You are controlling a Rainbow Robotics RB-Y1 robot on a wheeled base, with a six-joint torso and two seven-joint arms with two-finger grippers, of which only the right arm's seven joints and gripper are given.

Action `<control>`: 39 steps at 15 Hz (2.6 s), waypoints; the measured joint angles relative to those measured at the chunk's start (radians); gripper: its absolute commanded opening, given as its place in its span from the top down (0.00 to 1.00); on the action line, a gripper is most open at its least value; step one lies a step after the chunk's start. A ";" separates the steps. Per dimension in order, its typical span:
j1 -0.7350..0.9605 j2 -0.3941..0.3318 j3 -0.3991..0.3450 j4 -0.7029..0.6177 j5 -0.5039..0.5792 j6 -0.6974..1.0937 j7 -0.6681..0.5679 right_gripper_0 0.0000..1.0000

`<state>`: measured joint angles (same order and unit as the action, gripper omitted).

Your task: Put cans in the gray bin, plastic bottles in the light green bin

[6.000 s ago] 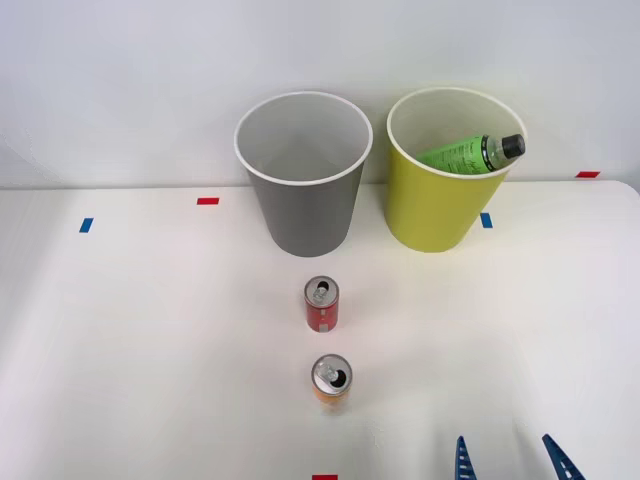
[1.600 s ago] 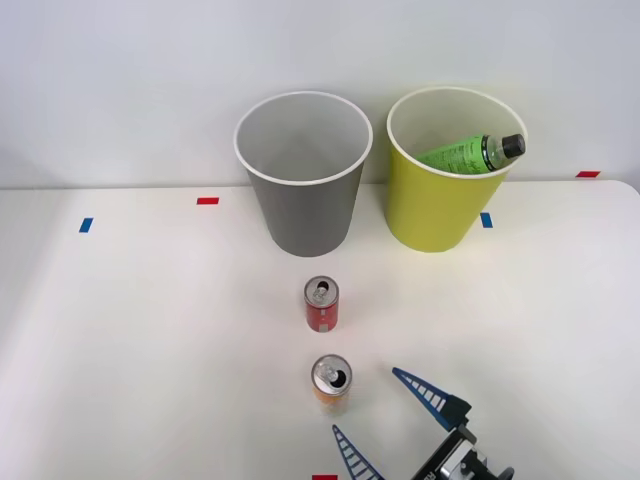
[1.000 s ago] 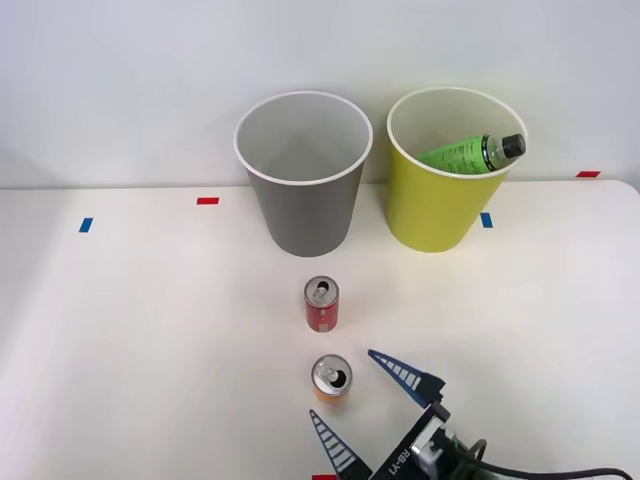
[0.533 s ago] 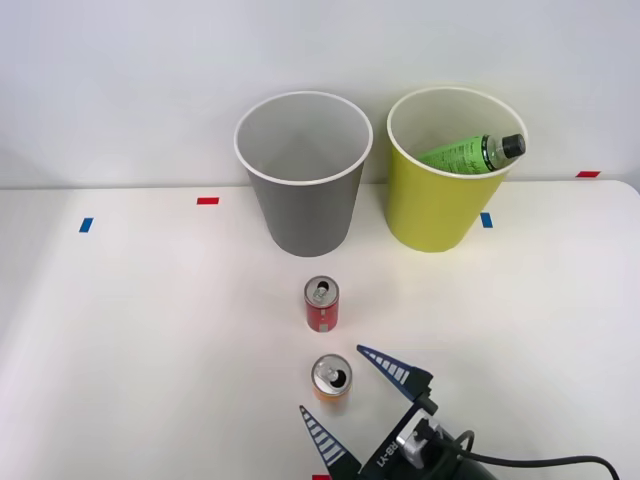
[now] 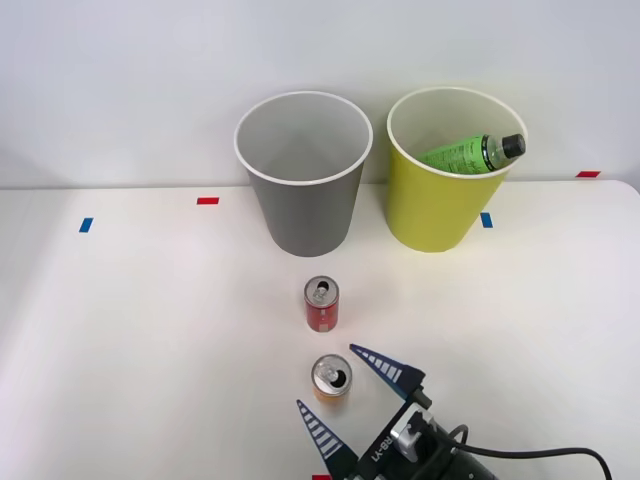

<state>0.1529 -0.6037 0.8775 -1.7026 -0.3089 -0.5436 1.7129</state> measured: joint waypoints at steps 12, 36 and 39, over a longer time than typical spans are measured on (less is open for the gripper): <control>0.003 0.008 -0.005 0.000 -0.004 0.001 0.011 1.00; -0.205 0.059 -0.345 -0.487 -0.093 0.480 -0.269 1.00; -0.290 0.083 -0.383 -0.487 -0.107 0.562 -0.288 1.00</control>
<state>-0.1375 -0.5210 0.4941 -2.1892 -0.4160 0.0180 1.4253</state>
